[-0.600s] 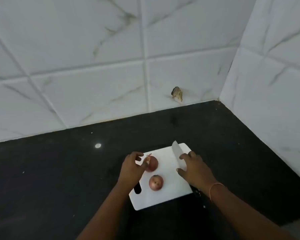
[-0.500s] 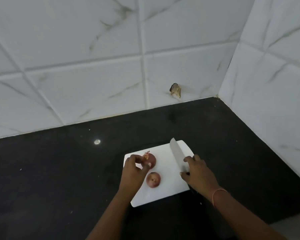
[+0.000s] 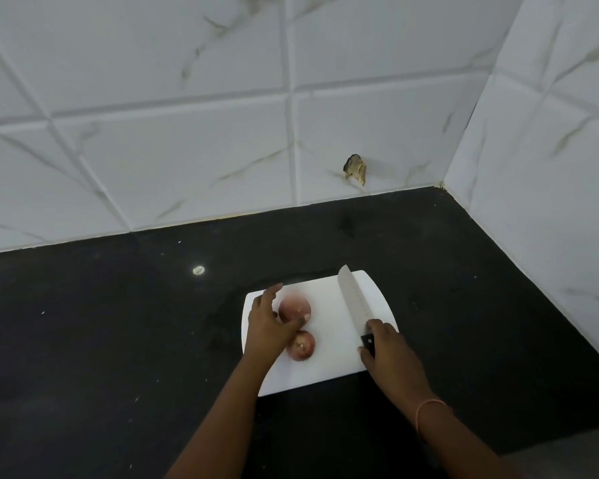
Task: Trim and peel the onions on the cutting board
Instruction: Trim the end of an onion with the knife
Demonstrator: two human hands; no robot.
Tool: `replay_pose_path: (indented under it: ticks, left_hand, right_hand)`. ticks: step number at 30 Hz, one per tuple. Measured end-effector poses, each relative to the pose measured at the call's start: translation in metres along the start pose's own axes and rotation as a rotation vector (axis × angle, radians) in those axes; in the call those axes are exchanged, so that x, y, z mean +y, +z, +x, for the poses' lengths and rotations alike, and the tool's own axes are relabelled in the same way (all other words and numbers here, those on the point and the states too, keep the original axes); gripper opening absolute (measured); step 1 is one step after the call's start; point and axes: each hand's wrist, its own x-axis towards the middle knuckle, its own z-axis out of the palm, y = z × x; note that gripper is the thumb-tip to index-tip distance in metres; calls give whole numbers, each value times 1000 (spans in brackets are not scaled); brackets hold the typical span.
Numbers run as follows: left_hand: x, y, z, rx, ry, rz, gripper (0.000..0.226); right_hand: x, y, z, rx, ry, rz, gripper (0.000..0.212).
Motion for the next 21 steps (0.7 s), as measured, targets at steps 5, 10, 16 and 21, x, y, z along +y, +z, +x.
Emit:
replay_pose_path:
  ticks: [5,10,16,21]
  left_hand:
    - [3,-1,6,-72,32,-10,55]
    - [17,14,5,9,79,114,65]
    - [38,40,2,-44,265,316,56]
    - [34,48,-3,-54,237,313,56]
  right_hand:
    - [1,2,-3,20,-34,-109,23]
    - [8,-5,-8,24,5,27,34]
    - [16,-11,-16,44,132,252,37]
    - [22,-12,-19,37,213,375,35]
